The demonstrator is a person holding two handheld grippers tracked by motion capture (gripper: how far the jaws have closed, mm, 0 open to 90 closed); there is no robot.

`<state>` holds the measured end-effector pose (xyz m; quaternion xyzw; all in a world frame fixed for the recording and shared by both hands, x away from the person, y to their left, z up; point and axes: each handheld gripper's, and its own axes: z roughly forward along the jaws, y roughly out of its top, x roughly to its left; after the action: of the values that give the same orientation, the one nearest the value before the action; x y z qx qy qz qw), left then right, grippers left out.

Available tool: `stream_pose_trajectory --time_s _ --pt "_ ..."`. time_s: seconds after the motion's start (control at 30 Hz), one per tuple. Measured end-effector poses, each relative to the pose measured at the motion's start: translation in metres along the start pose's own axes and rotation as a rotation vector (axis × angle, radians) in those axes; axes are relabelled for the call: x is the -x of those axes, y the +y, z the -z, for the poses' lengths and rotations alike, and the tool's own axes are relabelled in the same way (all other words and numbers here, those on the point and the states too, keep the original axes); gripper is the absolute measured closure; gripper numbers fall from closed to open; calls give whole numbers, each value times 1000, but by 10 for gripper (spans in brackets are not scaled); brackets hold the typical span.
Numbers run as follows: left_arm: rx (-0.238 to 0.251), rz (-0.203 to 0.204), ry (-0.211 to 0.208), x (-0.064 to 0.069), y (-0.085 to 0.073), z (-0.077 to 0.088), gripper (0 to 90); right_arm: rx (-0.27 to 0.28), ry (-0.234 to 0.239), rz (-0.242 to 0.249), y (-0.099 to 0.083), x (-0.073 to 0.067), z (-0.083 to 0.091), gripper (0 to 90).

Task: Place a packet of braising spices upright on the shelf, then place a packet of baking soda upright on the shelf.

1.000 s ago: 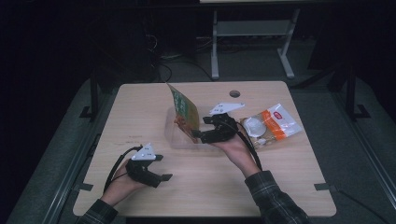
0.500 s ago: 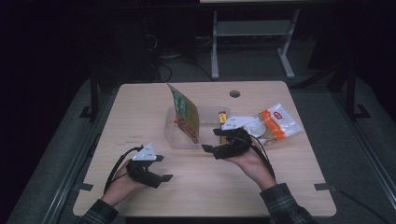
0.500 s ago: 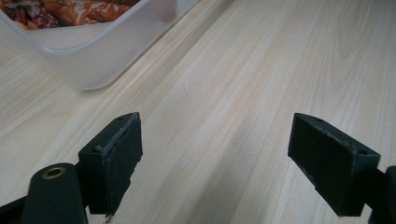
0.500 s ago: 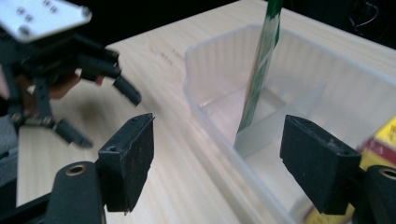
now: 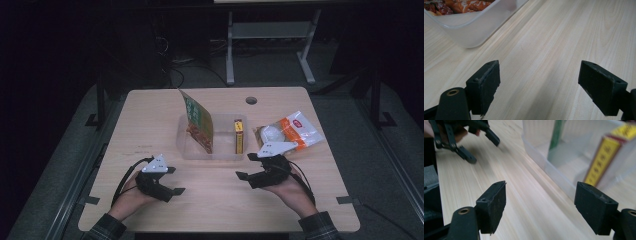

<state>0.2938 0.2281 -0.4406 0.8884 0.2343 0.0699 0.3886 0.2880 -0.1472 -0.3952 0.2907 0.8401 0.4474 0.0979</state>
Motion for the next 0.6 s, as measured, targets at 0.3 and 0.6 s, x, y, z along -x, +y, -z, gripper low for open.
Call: stream_pose_trajectory --time_s 0.3,0.6 --pt "-2 1 -3 1 0 0 173 -56 -62 -46 -28 21 8 244" --pt "1 3 -3 0 0 -1 173 -67 -142 -83 -30 51 5 251"
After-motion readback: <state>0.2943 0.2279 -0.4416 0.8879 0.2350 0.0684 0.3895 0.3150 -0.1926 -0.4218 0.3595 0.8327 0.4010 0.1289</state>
